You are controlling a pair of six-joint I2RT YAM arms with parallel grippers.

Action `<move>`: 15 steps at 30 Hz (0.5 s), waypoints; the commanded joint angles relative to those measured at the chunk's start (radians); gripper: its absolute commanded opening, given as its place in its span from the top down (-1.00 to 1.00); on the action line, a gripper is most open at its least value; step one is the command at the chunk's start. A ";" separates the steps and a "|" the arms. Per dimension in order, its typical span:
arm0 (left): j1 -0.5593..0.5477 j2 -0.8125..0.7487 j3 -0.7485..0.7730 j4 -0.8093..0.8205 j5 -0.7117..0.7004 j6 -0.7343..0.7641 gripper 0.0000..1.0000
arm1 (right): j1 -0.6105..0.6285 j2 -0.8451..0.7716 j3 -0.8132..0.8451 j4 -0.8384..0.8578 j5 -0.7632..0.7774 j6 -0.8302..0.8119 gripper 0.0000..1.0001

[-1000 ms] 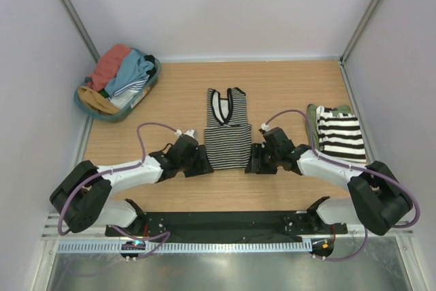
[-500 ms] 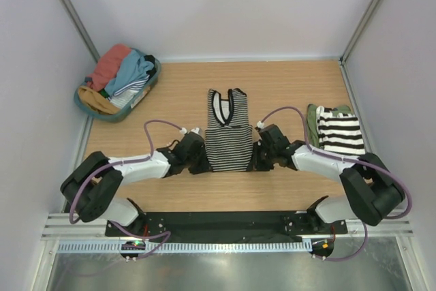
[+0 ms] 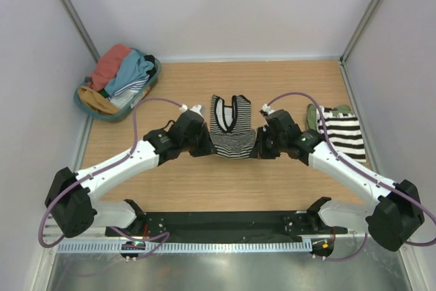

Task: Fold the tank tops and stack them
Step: Fold the tank top

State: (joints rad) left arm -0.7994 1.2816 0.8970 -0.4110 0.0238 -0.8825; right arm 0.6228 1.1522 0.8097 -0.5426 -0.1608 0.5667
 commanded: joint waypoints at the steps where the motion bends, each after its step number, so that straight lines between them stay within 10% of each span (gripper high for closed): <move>1: -0.001 0.001 0.127 -0.141 -0.058 0.065 0.94 | 0.003 0.012 0.107 -0.092 0.044 -0.047 0.98; 15: 0.189 0.176 0.278 -0.126 0.091 0.125 0.92 | -0.087 0.282 0.370 -0.079 -0.006 -0.096 0.98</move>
State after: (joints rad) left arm -0.6445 1.4441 1.1385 -0.5442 0.0582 -0.7841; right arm 0.5560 1.4094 1.1183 -0.6365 -0.1425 0.4908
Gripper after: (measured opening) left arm 0.050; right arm 0.039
